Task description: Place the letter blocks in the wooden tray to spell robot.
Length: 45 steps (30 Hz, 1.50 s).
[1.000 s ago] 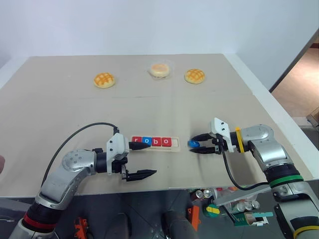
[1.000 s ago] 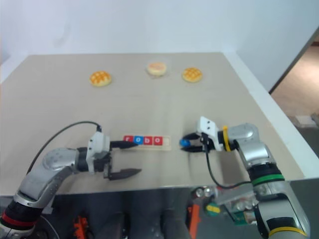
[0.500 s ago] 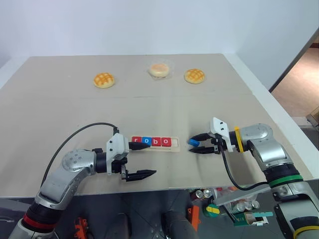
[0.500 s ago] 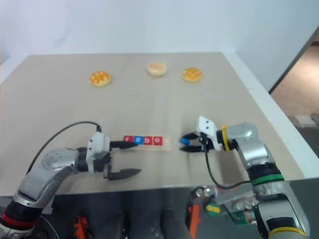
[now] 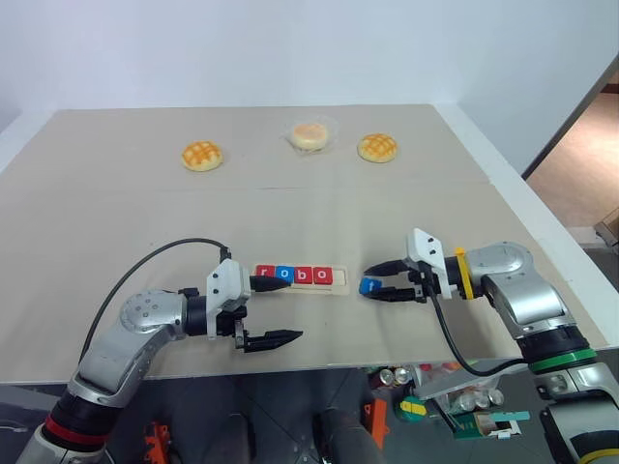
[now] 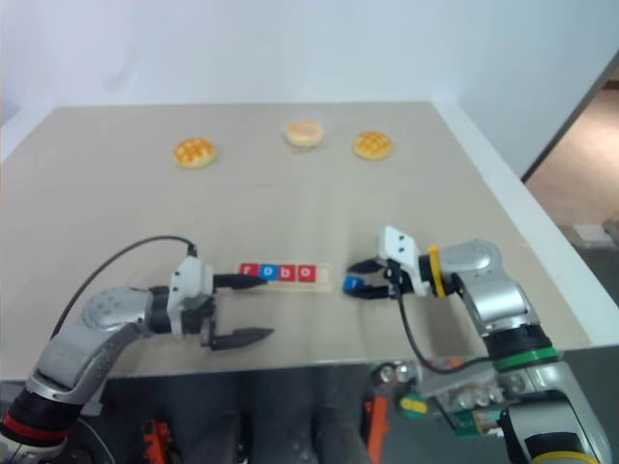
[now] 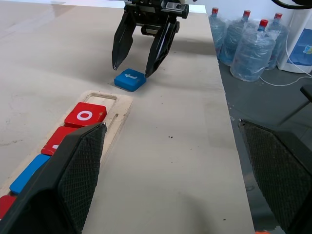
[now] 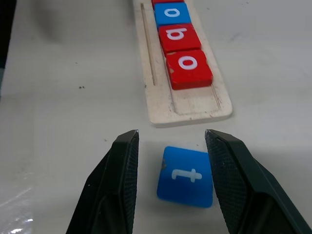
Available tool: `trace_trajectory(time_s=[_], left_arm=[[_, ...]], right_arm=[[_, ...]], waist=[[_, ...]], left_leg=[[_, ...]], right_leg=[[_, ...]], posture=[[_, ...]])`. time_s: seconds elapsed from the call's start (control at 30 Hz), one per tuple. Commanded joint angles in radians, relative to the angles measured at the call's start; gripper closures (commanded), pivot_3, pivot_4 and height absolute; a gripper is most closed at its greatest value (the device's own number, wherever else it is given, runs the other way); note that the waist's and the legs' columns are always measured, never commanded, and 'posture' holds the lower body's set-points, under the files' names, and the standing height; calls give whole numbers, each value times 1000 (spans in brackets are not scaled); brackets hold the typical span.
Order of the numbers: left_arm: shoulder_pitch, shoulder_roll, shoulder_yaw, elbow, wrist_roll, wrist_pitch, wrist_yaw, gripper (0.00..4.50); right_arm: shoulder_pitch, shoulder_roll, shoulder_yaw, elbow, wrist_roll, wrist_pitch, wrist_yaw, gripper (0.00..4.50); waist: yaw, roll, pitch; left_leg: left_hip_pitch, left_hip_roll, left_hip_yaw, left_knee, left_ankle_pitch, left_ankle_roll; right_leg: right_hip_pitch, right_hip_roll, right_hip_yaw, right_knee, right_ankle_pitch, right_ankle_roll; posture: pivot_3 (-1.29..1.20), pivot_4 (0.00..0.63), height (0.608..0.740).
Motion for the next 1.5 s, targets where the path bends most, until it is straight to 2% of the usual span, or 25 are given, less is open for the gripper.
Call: trace_trajectory(time_s=[0.03, 0.63, 1.07, 1.1, 1.5], left_arm=[[-3, 7, 14, -10, 5, -17, -7, 0], [-4, 0, 21, -13, -2, -19, -7, 0], [0, 3, 18, -16, 4, -22, -7, 0], [0, 3, 18, -15, 5, -23, -7, 0], [-11, -1, 12, -1, 10, -29, -12, 0]], right_arm=[[-7, -9, -48, 41, -5, -20, -33, 2298], [29, -15, -41, 5, 3, 53, -63, 2298], [81, 7, -37, -5, -26, 39, -148, 2298], [84, 14, -41, -10, -16, 55, -158, 2561], [112, 16, -57, -55, 15, 105, -168, 2561]], waist=[[0, 0, 0], [0, 0, 0], [0, 0, 0], [0, 0, 0], [0, 0, 0]], left_leg=[[0, 0, 0, 0, 0, 0], [0, 0, 0, 0, 0, 0], [0, 0, 0, 0, 0, 0], [0, 0, 0, 0, 0, 0], [1, 0, 0, 1, 0, 0]], right_leg=[[0, 0, 0, 0, 0, 0], [0, 0, 0, 0, 0, 0], [0, 0, 0, 0, 0, 0], [0, 0, 0, 0, 0, 0], [1, 0, 0, 0, 0, 0]], posture=[[0, 150, 739], [0, 150, 739], [0, 150, 739], [0, 150, 739], [0, 150, 739]])
